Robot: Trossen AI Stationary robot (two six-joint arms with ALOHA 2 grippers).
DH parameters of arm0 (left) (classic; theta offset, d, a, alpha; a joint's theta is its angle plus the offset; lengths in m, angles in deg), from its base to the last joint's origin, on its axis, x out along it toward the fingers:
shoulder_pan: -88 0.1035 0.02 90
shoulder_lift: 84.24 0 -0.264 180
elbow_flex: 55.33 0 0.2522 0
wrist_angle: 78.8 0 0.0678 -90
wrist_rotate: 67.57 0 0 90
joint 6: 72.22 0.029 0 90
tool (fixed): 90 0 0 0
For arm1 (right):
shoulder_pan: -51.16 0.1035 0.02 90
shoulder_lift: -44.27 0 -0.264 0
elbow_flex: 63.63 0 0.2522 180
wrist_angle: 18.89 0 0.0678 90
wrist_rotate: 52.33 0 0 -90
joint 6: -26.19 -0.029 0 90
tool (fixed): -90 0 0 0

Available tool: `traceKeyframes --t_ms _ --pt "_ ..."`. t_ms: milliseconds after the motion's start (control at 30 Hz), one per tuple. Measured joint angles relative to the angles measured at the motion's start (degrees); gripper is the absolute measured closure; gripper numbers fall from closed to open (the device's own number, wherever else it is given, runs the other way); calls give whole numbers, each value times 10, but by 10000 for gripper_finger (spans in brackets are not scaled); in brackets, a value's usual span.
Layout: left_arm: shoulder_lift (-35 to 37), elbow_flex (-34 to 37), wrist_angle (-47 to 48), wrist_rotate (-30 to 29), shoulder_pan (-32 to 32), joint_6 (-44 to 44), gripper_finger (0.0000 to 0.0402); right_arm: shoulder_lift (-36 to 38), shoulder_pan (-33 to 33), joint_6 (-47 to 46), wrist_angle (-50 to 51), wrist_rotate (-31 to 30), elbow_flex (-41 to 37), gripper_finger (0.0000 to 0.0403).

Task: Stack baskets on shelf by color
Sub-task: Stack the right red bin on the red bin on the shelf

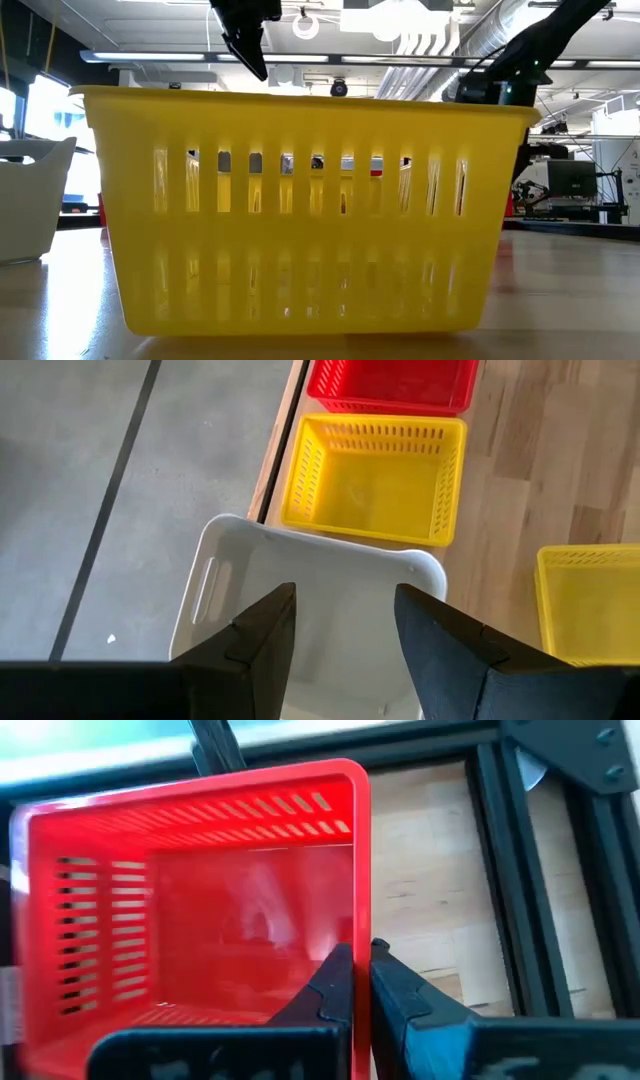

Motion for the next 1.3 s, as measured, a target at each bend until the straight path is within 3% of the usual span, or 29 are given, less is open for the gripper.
traceKeyframes --t_ms 333,733,1033,1300 --pt "0 0 0 1 0 0 238 62 31 -74 41 -65 0 402" --pt "0 0 0 17 -4 14 238 227 69 -149 124 -139 0 403" --pt "0 0 0 36 -29 31 238 316 89 -145 135 -149 20 403" --pt "0 0 0 36 -72 46 238 306 113 -70 144 -137 128 403"
